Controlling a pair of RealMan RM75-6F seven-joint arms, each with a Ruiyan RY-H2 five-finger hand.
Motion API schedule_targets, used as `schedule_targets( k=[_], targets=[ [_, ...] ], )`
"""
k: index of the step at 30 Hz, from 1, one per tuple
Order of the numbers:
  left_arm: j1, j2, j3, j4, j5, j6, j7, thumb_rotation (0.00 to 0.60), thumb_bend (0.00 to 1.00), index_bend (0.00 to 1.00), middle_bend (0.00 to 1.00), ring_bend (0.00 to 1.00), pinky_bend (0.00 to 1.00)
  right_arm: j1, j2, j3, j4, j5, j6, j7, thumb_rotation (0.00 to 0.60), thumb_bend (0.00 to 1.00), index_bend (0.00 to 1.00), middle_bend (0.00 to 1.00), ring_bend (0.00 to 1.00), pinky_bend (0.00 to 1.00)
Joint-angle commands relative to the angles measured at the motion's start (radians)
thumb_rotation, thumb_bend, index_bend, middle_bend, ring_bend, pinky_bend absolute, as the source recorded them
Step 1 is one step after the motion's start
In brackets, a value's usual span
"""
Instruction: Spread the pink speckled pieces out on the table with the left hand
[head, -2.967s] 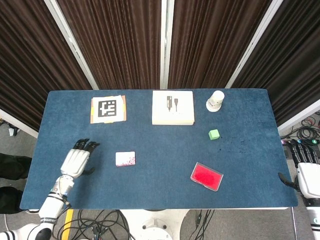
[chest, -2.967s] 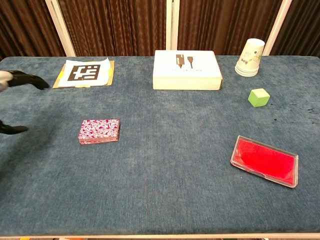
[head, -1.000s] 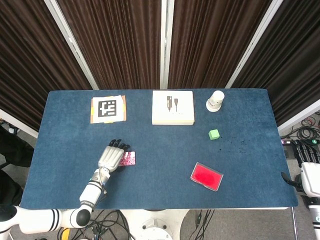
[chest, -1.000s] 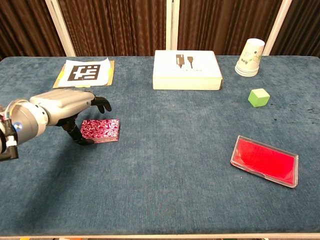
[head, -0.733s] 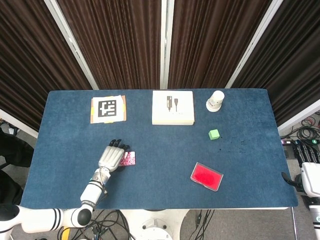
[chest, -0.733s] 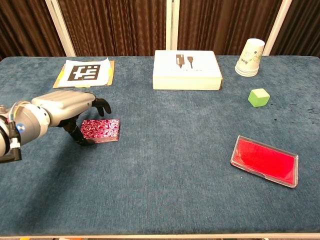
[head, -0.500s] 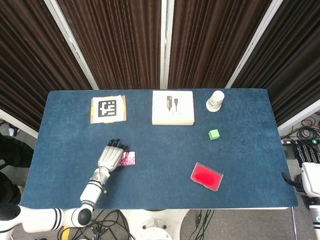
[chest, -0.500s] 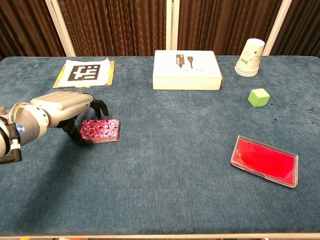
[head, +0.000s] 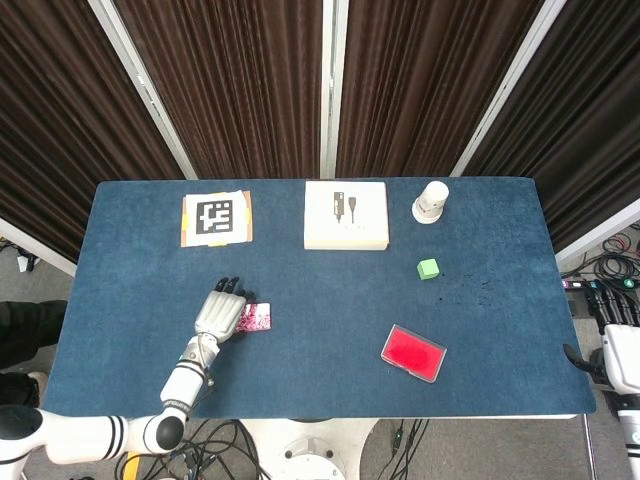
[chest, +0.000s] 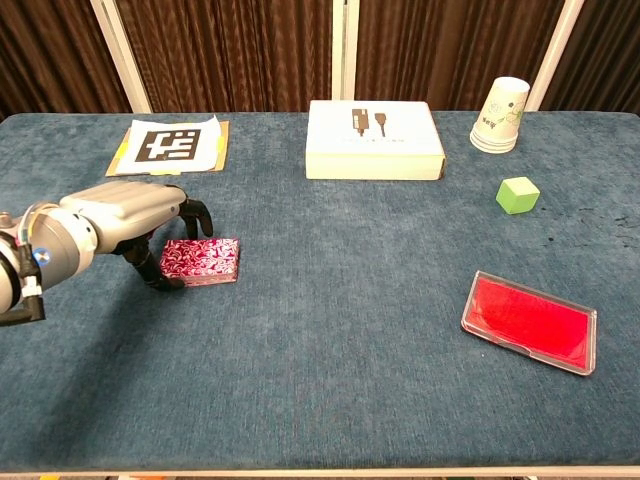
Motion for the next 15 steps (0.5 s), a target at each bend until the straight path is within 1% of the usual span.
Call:
schedule_targets(
  k=[1,15],
  targets=[
    [-0.002,0.002,-0.001,-0.002,-0.003,-0.007,-0.007,0.600,0.22,0.28,0.29,0.03,0.08,0.000,0.002,-0.001,0.000,0.001,-0.006,0.009,0.600,0.15,0.00,0.00,0.00,0.00],
    [-0.009,-0.005,0.000,0.014,0.008,-0.006,-0.025,0.600,0.22,0.28,0.33,0.05,0.08,0.001,0.002,-0.001,0.005,0.003,-0.013,0.022,0.600,0.15,0.00,0.00,0.00,0.00]
  ],
)
